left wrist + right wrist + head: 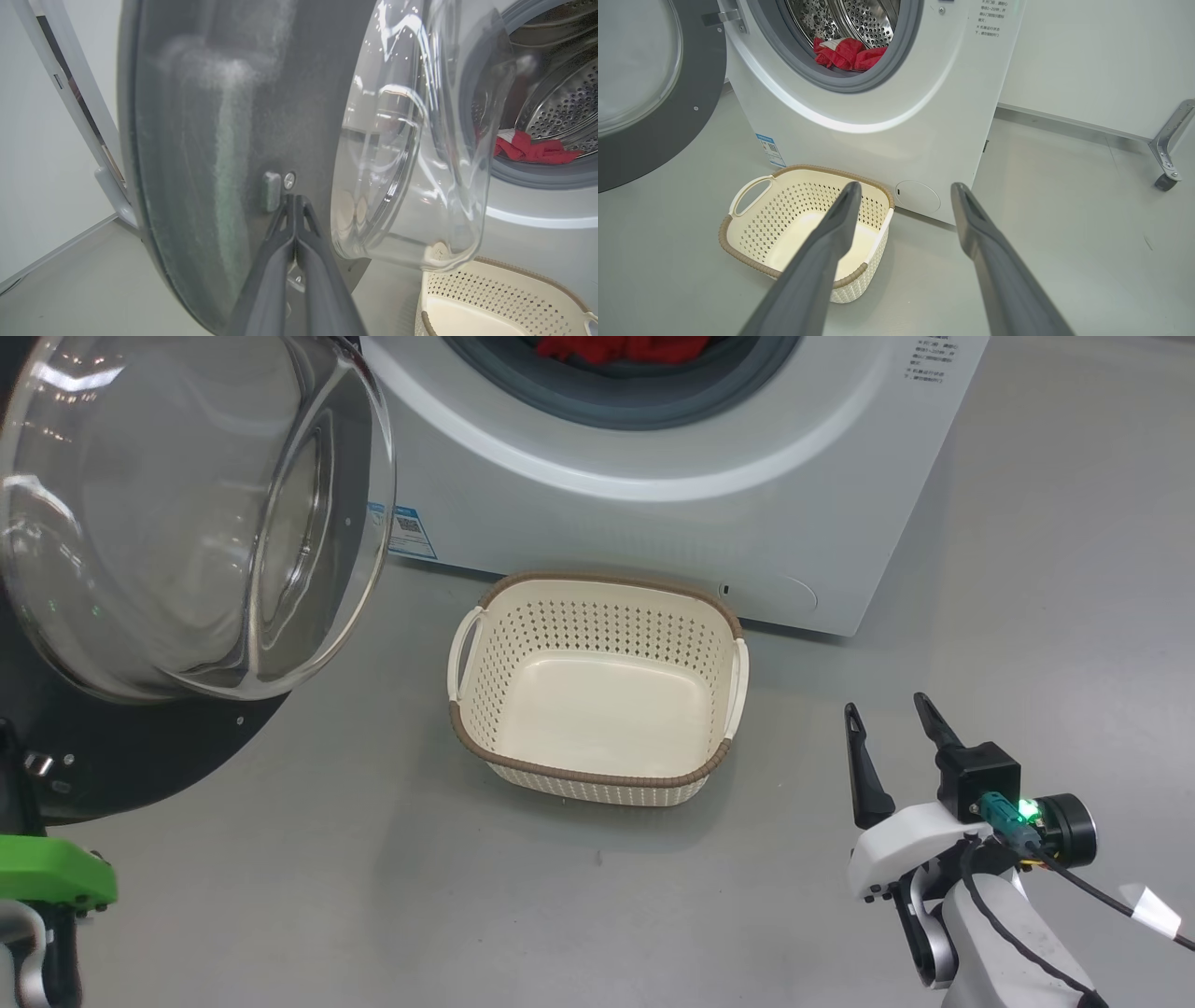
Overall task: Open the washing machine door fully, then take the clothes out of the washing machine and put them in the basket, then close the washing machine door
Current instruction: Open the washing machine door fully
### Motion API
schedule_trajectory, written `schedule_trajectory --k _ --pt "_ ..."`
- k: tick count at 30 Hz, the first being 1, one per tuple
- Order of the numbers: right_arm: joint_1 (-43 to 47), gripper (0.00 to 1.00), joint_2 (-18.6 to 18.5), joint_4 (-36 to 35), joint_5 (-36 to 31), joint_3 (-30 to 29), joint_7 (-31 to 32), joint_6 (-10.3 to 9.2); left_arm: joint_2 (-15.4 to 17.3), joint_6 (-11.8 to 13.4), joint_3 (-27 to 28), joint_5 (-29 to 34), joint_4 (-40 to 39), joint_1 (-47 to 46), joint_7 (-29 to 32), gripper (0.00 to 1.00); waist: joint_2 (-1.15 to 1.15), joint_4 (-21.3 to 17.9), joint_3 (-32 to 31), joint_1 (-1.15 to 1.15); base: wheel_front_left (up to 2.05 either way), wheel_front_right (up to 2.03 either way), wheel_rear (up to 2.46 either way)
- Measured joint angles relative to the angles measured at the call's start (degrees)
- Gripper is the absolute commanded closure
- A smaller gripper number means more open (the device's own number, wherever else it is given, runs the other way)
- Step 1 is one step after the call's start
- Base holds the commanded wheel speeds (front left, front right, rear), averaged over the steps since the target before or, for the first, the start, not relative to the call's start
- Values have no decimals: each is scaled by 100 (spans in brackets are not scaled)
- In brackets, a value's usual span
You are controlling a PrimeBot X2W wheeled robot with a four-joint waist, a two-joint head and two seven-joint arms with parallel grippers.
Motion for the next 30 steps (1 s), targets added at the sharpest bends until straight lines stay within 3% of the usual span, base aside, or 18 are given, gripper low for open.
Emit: schedule_trajectory --k 10,18,30 --pt "-10 0 5 1 9 -31 0 0 304 121 338 -55 461 -497 -26 100 0 -126 38 0 0 0 0" --pt "-11 0 4 -7 36 -105 0 -1 302 40 331 -33 572 -617 -26 100 0 -174 60 0 0 0 0" --pt "-8 0 5 -23 99 -201 0 -2 -258 -290 153 314 -52 -556 -26 100 0 -139 -26 0 0 0 0"
